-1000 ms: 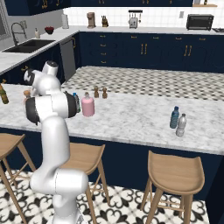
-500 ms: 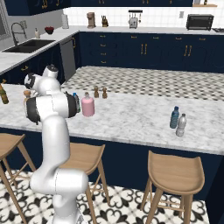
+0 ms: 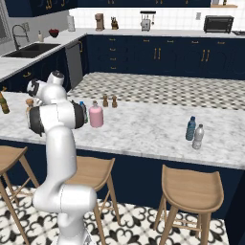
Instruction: Move the plastic bottles in the middle to the plastics group, and the glass bottles in the middle to the glass group.
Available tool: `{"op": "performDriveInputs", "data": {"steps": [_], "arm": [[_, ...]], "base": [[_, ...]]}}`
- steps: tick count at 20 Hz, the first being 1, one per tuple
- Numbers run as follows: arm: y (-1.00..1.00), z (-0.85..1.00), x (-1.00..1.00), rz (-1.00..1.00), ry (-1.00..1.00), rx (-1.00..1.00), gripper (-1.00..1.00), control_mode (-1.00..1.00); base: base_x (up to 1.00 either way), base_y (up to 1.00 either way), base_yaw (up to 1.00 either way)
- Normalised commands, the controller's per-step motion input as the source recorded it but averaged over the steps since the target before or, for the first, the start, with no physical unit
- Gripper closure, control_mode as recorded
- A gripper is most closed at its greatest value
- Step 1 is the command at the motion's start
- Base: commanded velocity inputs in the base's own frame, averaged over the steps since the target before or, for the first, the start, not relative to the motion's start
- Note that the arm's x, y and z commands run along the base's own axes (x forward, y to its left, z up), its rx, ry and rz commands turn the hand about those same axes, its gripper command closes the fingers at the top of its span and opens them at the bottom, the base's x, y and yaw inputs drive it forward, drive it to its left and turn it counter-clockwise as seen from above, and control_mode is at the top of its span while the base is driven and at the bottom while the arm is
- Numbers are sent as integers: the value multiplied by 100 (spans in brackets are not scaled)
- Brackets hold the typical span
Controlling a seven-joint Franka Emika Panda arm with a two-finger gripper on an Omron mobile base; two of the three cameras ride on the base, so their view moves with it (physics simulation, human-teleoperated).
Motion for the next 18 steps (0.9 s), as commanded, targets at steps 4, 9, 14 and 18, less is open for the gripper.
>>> {"op": "performDriveInputs", "data": {"steps": [4,9,14,18], "arm": [[0,0,0,0,0,0,-100,-100],[0,0,0,0,0,0,-100,-100],[1,0,0,0,0,0,-100,-100],[-1,2,-8,-1,0,0,-100,-100]], "base": [[0,0,0],[0,0,0],[0,0,0],[0,0,0]]}}
